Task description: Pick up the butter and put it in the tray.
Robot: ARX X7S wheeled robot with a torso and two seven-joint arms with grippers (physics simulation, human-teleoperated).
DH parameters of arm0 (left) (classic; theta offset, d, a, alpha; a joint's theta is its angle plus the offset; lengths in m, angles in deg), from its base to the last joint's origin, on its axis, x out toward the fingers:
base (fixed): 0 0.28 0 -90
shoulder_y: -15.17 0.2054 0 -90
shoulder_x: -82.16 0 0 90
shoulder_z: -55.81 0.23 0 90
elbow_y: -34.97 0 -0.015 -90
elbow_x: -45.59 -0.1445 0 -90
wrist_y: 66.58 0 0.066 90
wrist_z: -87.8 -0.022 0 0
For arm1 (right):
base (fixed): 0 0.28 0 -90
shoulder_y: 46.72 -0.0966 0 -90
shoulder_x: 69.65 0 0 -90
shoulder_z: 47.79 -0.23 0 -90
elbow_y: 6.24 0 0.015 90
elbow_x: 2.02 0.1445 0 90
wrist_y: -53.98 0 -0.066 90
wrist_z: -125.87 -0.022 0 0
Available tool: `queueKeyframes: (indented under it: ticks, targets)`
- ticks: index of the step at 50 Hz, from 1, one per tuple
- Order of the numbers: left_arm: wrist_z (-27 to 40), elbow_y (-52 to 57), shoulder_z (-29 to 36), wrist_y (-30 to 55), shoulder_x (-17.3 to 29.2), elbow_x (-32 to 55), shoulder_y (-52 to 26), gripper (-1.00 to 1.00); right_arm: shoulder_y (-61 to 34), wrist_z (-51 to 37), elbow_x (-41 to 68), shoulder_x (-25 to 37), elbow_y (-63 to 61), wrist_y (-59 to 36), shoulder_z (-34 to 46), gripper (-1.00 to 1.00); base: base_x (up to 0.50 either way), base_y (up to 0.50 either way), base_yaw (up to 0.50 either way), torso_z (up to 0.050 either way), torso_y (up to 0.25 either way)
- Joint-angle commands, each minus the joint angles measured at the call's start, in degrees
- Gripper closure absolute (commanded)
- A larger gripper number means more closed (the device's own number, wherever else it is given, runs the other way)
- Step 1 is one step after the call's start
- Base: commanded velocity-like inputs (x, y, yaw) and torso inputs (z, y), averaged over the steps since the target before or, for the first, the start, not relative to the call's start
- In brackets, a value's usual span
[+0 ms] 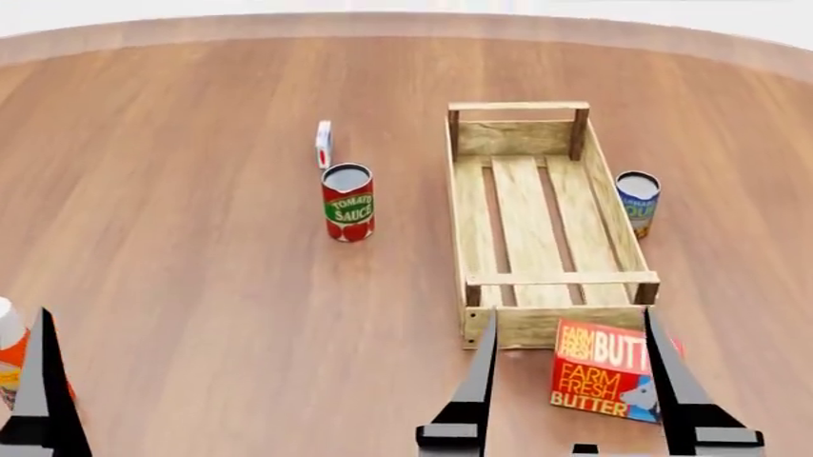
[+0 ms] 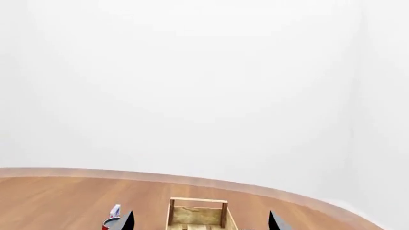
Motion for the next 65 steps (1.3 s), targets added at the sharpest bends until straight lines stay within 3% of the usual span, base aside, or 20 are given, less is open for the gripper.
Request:
queueKeyframes:
  ticks: [1,46,56,65]
  targets:
    - [0.54,0.72,1.02,0.02,0.62,-0.06,0.32,-1.0,-0.09,-0.78,0.25,0.8,-0.64,-0.7,0.53,-1.0,0.5,0.04,0.0,0.0,0.0]
    - [2.58,0.24,1.97,-0.22,2.23,1.4,0.23,-1.0,-0.43,-3.63,2.98,1.94,0.66,-0.57,0.43,-1.0,0.5,0.03,0.0,0.0,0.001]
    - [2.97,0.18,1.97,-0.16,2.51,1.98,0.16,-1.0,0.89,-2.15,8.26,1.43,0.73,4.26,-1.54,-1.0,0.02,0.0,0.0,0.0,0.0]
    - [3.22,0.29,2.54,-0.18,2.93,1.99,0.2,-1.0,0.93,-2.65,8.5,1.75,0.38,4.62,-1.18,-1.0,0.0,-0.5,0.0,0.0,0.001]
